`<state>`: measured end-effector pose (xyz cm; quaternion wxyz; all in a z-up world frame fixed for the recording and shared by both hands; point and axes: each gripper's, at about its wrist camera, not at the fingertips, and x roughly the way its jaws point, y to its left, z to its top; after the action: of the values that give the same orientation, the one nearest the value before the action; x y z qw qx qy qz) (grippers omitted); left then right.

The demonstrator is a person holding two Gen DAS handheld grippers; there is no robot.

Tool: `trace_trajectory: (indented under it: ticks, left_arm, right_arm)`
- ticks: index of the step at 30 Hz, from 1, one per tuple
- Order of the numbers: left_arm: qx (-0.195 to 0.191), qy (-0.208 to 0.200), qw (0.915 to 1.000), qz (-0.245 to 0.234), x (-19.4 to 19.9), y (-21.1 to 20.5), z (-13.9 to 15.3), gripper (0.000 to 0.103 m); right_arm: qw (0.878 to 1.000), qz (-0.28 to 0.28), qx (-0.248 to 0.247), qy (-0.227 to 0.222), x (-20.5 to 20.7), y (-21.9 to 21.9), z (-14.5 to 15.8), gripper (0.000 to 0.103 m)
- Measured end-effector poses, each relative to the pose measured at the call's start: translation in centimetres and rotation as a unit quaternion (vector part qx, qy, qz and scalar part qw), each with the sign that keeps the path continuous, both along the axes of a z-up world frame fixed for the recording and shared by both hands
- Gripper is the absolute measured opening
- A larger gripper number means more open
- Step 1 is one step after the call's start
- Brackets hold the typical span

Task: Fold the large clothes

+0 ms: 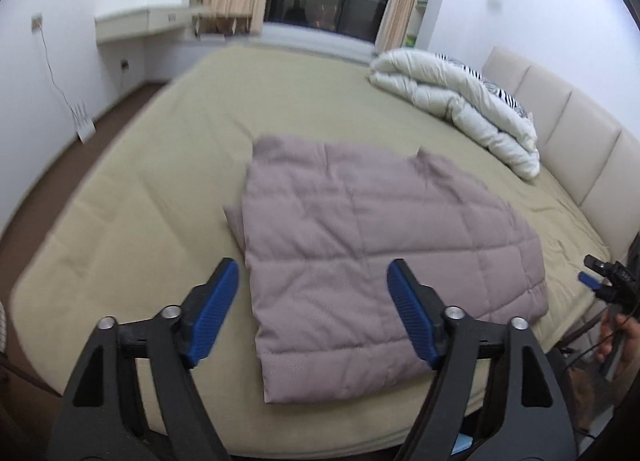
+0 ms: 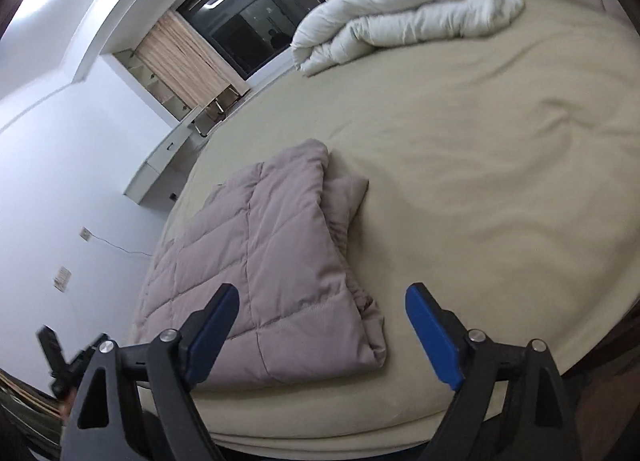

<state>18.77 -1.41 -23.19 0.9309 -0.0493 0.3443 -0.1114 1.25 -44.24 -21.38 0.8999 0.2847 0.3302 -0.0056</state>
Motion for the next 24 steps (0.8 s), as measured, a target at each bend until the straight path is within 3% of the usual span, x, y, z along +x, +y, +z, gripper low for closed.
trace_trajectory:
  ticks: [2,4,8,10,12,14,18,20,24]
  left_arm:
    - [0.03,-0.044,0.9984,0.019,-1.8,-1.1,2.7,0.09]
    - [0.076,-0.096,0.9914,0.048,-4.0,-2.6,5.8,0.095]
    - [0.157,-0.199,0.9628,0.093,-7.9,-5.1,10.9,0.103]
    - [0.188,-0.221,0.9493,0.121,-8.9,-5.9,12.4,0.103]
    - [0.215,-0.202,0.9456,0.137,-8.7,-6.5,13.3,0.103]
    - [0.224,-0.176,0.9486,0.139,-8.1,-6.8,14.0,0.103]
    - [0.193,-0.118,0.9597,0.167,-7.5,-6.9,14.7,0.103]
    - [0.167,-0.088,0.9693,0.158,-7.2,-7.1,14.4,0.103]
    - [0.144,-0.043,0.9786,0.14,-6.8,-8.4,12.9,0.103]
  right_arm:
    - [0.998,0.009,-0.061,-0.025,0.1,2.1,2.8,0.091]
    - [0.991,0.011,-0.114,-0.067,0.1,4.6,5.7,0.101]
    - [0.973,-0.014,-0.167,-0.159,-0.6,7.6,11.0,0.103]
    - [0.965,-0.02,-0.195,-0.176,-0.7,8.6,12.9,0.103]
    - [0.96,-0.025,-0.216,-0.178,-0.7,9.6,14.6,0.103]
    - [0.959,-0.012,-0.221,-0.177,-0.8,10.2,16.1,0.103]
    - [0.966,-0.005,-0.211,-0.146,-0.5,11.4,17.8,0.103]
    - [0.969,-0.008,-0.211,-0.131,-0.4,12.3,18.0,0.103]
    - [0.968,-0.018,-0.229,-0.104,-0.1,14.5,18.3,0.103]
